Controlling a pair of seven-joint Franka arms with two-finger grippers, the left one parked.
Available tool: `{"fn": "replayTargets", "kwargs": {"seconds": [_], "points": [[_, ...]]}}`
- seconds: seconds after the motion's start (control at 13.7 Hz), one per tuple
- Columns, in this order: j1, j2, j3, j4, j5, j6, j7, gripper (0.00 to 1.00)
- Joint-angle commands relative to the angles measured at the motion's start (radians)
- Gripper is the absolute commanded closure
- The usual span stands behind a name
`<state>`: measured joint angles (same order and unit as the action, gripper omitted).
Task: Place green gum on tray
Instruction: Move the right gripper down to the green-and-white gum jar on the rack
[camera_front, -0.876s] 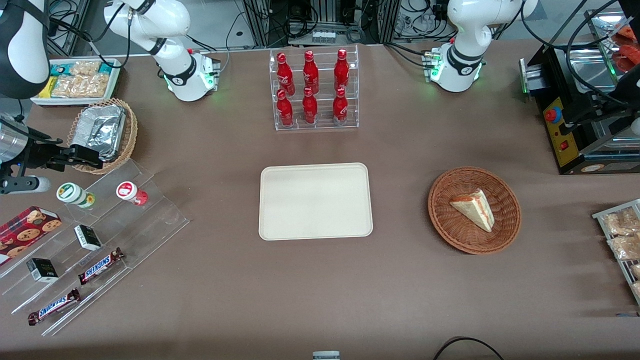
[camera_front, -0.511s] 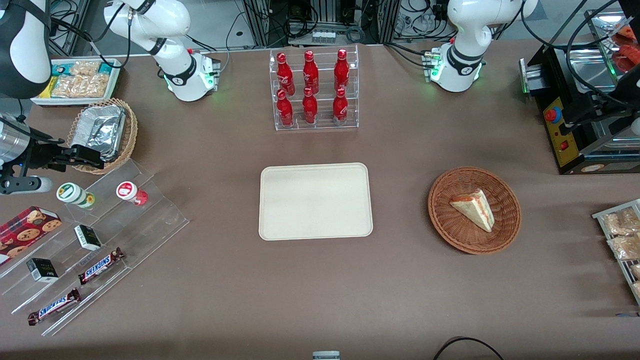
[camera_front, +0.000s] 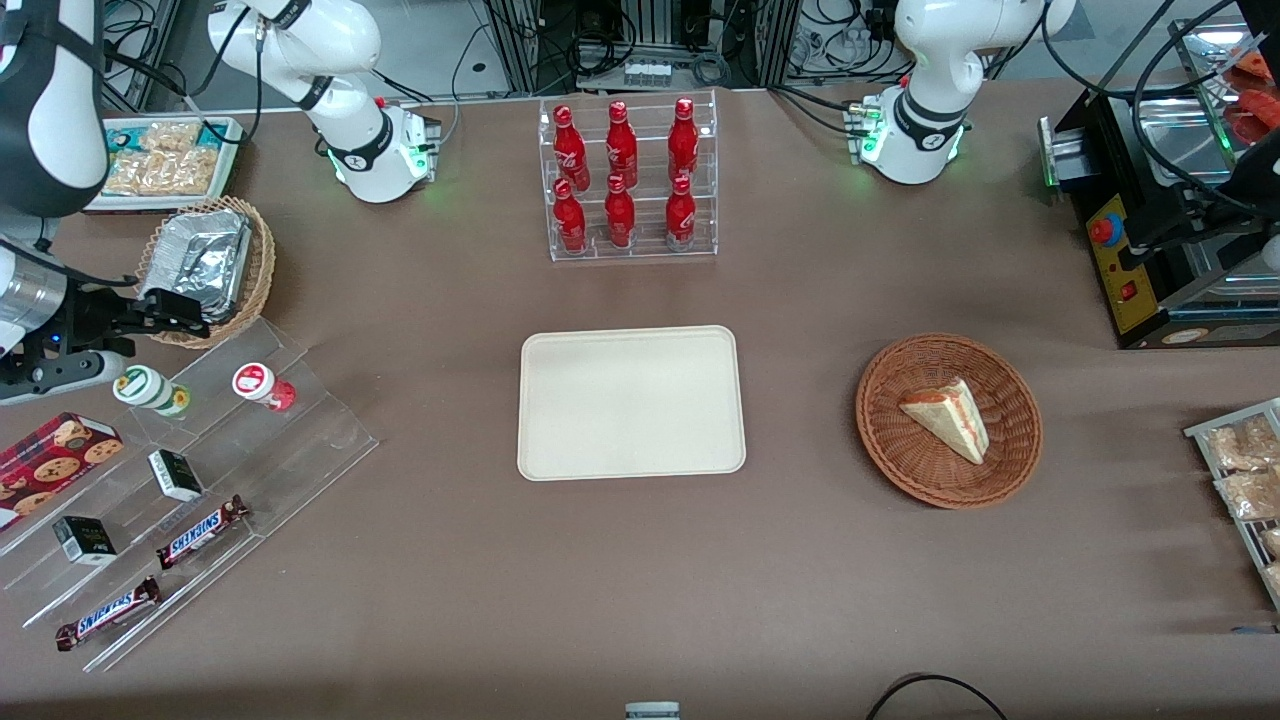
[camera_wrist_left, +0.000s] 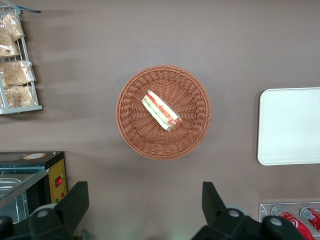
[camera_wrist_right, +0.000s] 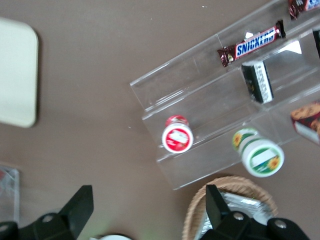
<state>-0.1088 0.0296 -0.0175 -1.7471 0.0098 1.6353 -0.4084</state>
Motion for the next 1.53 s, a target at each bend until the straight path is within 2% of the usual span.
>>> {"fn": "replayTargets", "kwargs": {"seconds": [0.0,0.22,0.51,1.46], "points": [[-0.060,-0.037,-0.009,-0.095,0.013,0.092,-0.227,0.00],[-0.138,-0.017,-0.009,-0.136,0.019,0.174,-0.545,0.00],[-0.160,-0.016,-0.012,-0.184,0.016,0.276,-0.752,0.00],[-0.247,0.009,-0.012,-0.321,0.018,0.494,-0.849,0.00]]}}
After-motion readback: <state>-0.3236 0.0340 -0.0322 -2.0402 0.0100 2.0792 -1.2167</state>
